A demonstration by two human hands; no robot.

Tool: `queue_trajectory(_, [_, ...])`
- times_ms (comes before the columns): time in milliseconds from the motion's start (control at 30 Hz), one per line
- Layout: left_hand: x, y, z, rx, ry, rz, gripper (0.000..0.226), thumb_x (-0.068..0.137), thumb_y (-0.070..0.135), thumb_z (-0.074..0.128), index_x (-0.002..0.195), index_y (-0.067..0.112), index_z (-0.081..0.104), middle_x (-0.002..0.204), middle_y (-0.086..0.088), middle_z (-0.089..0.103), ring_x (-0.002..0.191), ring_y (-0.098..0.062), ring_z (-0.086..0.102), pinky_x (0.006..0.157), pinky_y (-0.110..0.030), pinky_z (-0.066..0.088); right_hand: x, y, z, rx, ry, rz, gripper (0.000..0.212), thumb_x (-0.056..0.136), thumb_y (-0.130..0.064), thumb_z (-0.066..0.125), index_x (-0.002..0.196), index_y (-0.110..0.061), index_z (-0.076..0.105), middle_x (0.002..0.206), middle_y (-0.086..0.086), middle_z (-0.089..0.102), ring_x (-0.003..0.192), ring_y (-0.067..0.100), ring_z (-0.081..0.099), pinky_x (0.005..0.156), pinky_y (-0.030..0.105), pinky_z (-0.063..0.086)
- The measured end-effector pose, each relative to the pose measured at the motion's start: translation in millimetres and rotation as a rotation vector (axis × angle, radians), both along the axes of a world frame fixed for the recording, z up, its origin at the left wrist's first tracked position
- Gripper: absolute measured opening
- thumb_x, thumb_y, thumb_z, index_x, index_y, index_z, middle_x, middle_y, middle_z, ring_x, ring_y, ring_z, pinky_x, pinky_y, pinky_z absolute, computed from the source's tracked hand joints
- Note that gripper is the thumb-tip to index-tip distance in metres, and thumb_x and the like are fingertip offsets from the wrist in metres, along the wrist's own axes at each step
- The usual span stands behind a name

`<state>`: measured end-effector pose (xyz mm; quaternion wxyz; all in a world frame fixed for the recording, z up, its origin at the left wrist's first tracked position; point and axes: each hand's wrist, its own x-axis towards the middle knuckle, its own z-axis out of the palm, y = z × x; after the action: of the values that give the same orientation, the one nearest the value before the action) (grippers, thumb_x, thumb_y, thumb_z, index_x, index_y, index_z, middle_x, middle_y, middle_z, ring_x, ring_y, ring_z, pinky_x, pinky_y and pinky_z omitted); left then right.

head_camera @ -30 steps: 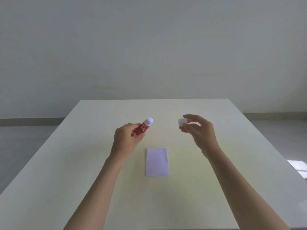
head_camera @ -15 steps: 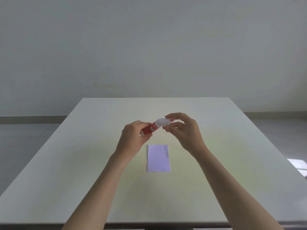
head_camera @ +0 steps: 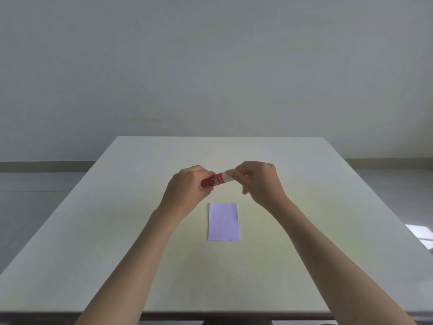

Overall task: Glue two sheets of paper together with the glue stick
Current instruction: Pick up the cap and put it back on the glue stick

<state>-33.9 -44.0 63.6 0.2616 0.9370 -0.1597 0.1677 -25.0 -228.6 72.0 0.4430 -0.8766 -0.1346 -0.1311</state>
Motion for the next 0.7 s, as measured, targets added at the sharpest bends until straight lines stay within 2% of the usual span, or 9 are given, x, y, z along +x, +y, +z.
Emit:
queue_trajectory(33, [-0.9, -0.3, -1.0, -0.006, 0.005, 0.001, 0.02, 0.081, 0.015, 0.065, 0.098, 0.021, 0.072, 0.093, 0.002, 0.069, 0.08, -0.024, 0.062, 0.07, -0.039, 0.052, 1.2, 0.1, -0.7, -0.096, -0.014, -0.041, 0.033, 0.086, -0.038, 0.063, 0.075, -0.007, 0.069, 0.053, 0.001, 0.057, 0.047, 0.02, 0.056, 0.05, 0.028, 0.043])
queue_trajectory(100, [-2.2, -0.5, -2.2, -0.016, 0.006, 0.005, 0.019, 0.081, 0.016, 0.065, 0.098, 0.022, 0.072, 0.091, 0.001, 0.07, 0.078, -0.024, 0.062, 0.069, -0.039, 0.052, 2.3, -1.5, 0.4, -0.173, -0.026, -0.058, 0.033, 0.084, -0.047, 0.06, 0.085, -0.015, 0.07, 0.063, -0.004, 0.059, 0.053, 0.018, 0.054, 0.057, 0.032, 0.045])
queue_trajectory(200, [-1.1, 0.7, -2.2, -0.032, -0.005, 0.012, 0.018, 0.08, 0.017, 0.066, 0.097, 0.021, 0.072, 0.088, 0.001, 0.07, 0.076, -0.024, 0.061, 0.067, -0.038, 0.052, 2.2, -4.9, 2.4, -0.096, 0.001, 0.101, 0.032, 0.082, -0.033, 0.069, 0.112, -0.025, 0.062, 0.084, -0.008, 0.061, 0.054, 0.007, 0.054, 0.056, 0.016, 0.043])
queue_trajectory(300, [-0.4, -0.3, -2.3, -0.051, -0.013, 0.009, 0.019, 0.079, 0.017, 0.068, 0.096, 0.022, 0.072, 0.087, 0.001, 0.069, 0.075, -0.022, 0.06, 0.066, -0.037, 0.051, 3.9, -1.0, 0.2, -0.05, -0.018, 0.06, 0.015, 0.083, -0.03, 0.067, 0.091, -0.017, 0.067, 0.065, -0.008, 0.057, 0.045, 0.005, 0.044, 0.05, 0.018, 0.034])
queue_trajectory(367, [-1.2, -1.9, -3.8, -0.063, -0.006, 0.006, 0.02, 0.078, 0.017, 0.069, 0.097, 0.023, 0.072, 0.086, 0.002, 0.069, 0.074, -0.021, 0.061, 0.066, -0.036, 0.051, 8.0, 1.5, -0.7, -0.132, -0.031, -0.075, 0.032, 0.082, -0.044, 0.064, 0.078, -0.012, 0.066, 0.052, -0.01, 0.048, 0.046, 0.008, 0.04, 0.05, 0.025, 0.031])
queue_trajectory(467, [-1.2, -0.7, -6.7, -0.076, 0.003, 0.015, 0.02, 0.078, 0.017, 0.069, 0.098, 0.023, 0.072, 0.087, 0.001, 0.07, 0.076, -0.022, 0.062, 0.067, -0.036, 0.051, 8.0, 0.9, 5.9, -0.169, -0.025, -0.005, 0.035, 0.077, -0.05, 0.065, 0.09, -0.018, 0.067, 0.066, -0.006, 0.057, 0.055, 0.012, 0.048, 0.054, 0.03, 0.039])
queue_trajectory(567, [1.4, 5.6, -8.6, -0.072, 0.008, 0.053, 0.019, 0.079, 0.019, 0.07, 0.097, 0.022, 0.072, 0.087, 0.0, 0.07, 0.077, -0.023, 0.062, 0.068, -0.036, 0.052, 5.9, -0.2, 8.3, -0.155, -0.016, 0.2, 0.031, 0.082, -0.027, 0.07, 0.111, -0.022, 0.062, 0.08, -0.005, 0.06, 0.061, 0.015, 0.056, 0.065, 0.027, 0.047])
queue_trajectory(633, [1.8, 7.8, -9.8, -0.068, 0.009, 0.058, 0.018, 0.079, 0.018, 0.069, 0.096, 0.022, 0.072, 0.087, 0.0, 0.07, 0.076, -0.023, 0.062, 0.067, -0.036, 0.051, 7.9, 4.0, 6.2, -0.151, -0.024, 0.137, 0.017, 0.085, -0.027, 0.066, 0.098, -0.017, 0.067, 0.069, -0.003, 0.06, 0.059, 0.018, 0.054, 0.061, 0.031, 0.045])
queue_trajectory(700, [0.9, 7.6, -11.1, -0.079, 0.014, 0.055, 0.018, 0.078, 0.017, 0.07, 0.096, 0.022, 0.072, 0.087, 0.0, 0.07, 0.075, -0.022, 0.062, 0.068, -0.036, 0.052, 11.8, 9.5, 5.1, -0.173, -0.007, 0.003, 0.026, 0.084, -0.041, 0.063, 0.082, -0.015, 0.067, 0.054, -0.006, 0.053, 0.052, 0.015, 0.047, 0.053, 0.03, 0.037])
